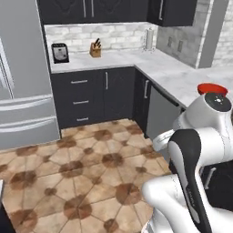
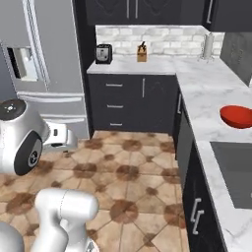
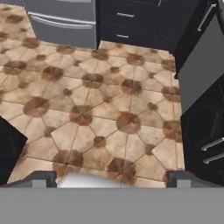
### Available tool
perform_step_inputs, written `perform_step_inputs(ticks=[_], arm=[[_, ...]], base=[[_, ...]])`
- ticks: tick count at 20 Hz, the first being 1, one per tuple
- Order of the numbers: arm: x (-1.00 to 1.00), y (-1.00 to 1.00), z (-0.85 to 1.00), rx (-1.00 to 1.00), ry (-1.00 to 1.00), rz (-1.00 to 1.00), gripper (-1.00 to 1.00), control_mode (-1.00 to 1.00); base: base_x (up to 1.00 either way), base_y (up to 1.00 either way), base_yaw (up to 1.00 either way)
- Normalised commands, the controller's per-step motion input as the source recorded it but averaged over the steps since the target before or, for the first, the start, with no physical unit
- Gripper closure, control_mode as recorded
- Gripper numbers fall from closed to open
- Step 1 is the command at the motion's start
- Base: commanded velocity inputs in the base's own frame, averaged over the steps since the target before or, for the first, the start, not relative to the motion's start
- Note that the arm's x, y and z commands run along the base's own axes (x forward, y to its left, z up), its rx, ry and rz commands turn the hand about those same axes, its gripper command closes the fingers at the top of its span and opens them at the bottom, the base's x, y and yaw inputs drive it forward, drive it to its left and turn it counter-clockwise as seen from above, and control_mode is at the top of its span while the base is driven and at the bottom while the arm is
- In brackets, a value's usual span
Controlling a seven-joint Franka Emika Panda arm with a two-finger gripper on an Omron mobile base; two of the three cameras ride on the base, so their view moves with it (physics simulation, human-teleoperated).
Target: Clear the mugs and bowl far away from the sink.
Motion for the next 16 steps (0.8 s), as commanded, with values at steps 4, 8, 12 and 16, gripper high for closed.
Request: perform_step_inputs(ticks=[4, 8, 12, 16], arm=[[0.0, 0.0, 0.0, 0.0, 0.0, 0.0, -1.0, 1.0], [0.0, 0.0, 0.0, 0.0, 0.0, 0.0, -1.0, 1.0], [0.0, 0.0, 0.0, 0.0, 0.0, 0.0, -1.0, 1.0], [0.0, 0.0, 0.0, 0.0, 0.0, 0.0, -1.0, 1.0]], base=[[0.53, -0.42, -0.42], [0.86, -0.41, -0.28], [1.0, -0.26, -0.22], [1.0, -0.08, -0.15]])
